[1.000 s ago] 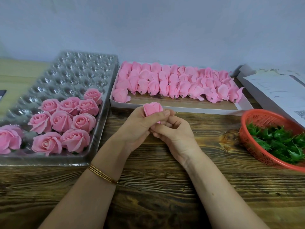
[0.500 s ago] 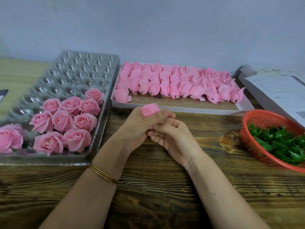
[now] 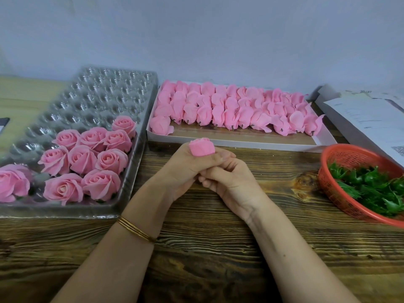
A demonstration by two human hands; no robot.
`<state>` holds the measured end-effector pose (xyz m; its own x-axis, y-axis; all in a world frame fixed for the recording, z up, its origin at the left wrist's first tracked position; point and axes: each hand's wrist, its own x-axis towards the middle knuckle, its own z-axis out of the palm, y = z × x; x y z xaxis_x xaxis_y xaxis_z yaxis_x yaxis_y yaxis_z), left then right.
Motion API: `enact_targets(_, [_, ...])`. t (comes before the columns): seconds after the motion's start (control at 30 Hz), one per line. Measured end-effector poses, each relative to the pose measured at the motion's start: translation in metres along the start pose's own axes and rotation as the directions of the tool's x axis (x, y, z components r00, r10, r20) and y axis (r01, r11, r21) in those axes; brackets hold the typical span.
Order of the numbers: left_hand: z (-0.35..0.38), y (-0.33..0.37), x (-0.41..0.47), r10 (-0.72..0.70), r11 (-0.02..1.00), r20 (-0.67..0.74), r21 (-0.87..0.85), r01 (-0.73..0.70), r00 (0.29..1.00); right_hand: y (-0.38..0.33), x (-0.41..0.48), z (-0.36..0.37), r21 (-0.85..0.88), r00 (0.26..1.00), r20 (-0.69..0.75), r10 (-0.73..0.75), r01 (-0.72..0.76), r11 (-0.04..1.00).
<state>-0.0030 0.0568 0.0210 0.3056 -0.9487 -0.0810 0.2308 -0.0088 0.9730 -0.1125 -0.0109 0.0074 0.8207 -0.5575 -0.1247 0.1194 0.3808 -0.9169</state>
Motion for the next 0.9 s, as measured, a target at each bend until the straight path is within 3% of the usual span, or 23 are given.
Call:
enact_targets(0.17, [0.000, 0.001, -0.002, 0.021, 1.000, 0.019, -0.011, -0.021, 1.000, -0.002, 0.000, -0.002, 0.099, 0.995, 0.080, 0.051, -0.059, 0.993])
enact_targets(0.3, [0.000, -0.001, 0.001, 0.044, 0.999, -0.009, -0.028, -0.044, 0.999, -0.001, 0.001, 0.000, 0.141, 0.999, 0.038, 0.019, -0.024, 0.990])
enact_targets(0.7, [-0.002, -0.003, 0.003, 0.076, 0.997, 0.050, -0.035, -0.074, 0.996, -0.006, -0.001, 0.001, 0.118, 0.995, 0.070, 0.065, -0.073, 0.990])
enact_targets(0.9, [0.000, -0.007, 0.005, 0.131, 0.991, -0.105, 0.027, -0.129, 0.986, -0.009, -0.001, -0.002, 0.147, 0.983, 0.037, 0.179, -0.182, 0.972])
